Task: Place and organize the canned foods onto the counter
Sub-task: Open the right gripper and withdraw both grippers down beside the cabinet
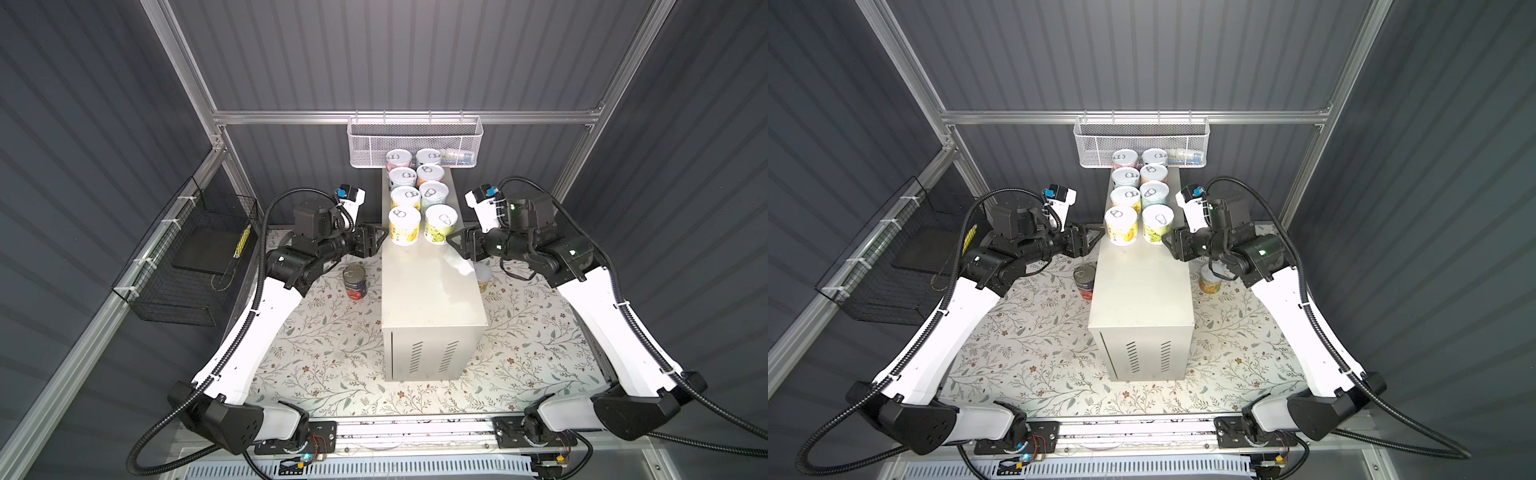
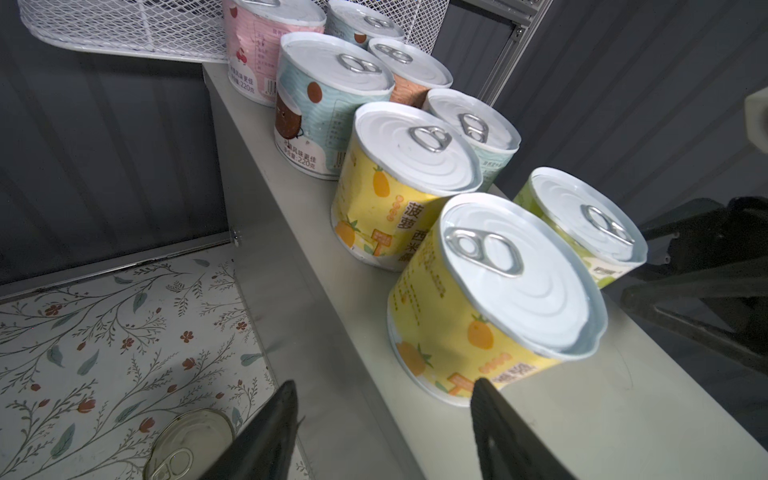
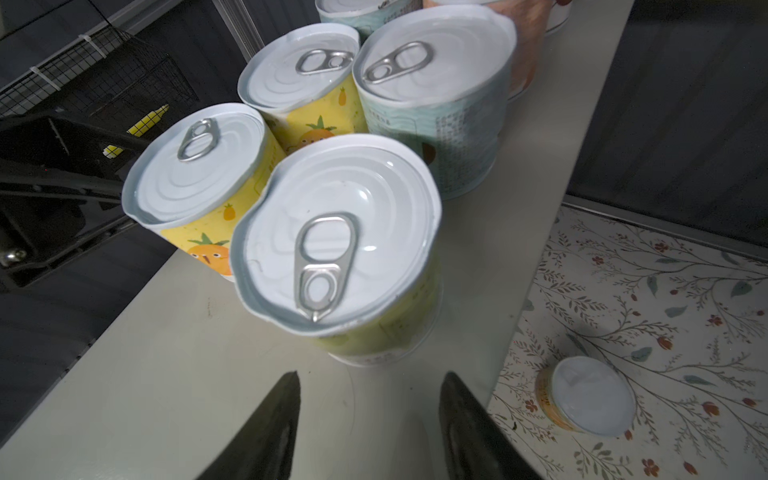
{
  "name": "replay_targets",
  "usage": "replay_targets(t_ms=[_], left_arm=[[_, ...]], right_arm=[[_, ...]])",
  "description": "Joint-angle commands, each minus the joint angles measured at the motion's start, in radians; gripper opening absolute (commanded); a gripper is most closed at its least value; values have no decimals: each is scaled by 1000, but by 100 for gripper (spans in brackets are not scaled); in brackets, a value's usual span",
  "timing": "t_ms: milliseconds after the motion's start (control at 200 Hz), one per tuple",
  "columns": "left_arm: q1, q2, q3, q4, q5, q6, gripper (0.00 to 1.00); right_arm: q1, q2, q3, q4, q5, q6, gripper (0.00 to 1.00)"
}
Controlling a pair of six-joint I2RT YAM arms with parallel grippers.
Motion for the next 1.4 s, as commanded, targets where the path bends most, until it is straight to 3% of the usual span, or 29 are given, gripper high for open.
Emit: replay_targets(t_ms=[0,630,755,865,900,920,950,975,990,1066,1141,1301,1396], left_arm=[[0,16,28,13,30,-1,67],[-22,41,21,5,45,12,67],[-22,14,7,-17,-63,27,72],[-21,-23,-2,-70,-217,65,87],[-21,-43,-12,-79,-283,71,98],[-20,-56,-21,-80,-321,75,99],[-21,-75,-38,-80,-373,80,99],[-19,-92,-54,-75,-415,84,99],[-19,-101,-65,-70,-434,85,99],[-14,-142,-108,-55,-517,79,100],[-5,-167,-148,-36,-518,79,99],[32,-160,-248,-46,-481,40,100],[52,-185,-359,28,-437,38,100]], right_arm=[[-5,7,31,21,-39,1,56],[-5,66,79,30,-96,3,57],[-5,57,77,33,-92,-1,58],[-5,19,71,24,-42,-3,60],[-6,-5,57,32,-18,-7,62],[-5,-21,47,40,-1,-7,66],[-5,-47,31,52,34,-5,77],[-5,-68,17,63,68,0,95],[-5,-81,8,71,90,4,98],[-6,-145,-44,112,238,53,99],[-16,-210,-111,159,318,55,99],[-147,-253,-153,82,256,129,99],[-234,-350,-338,224,250,205,99]])
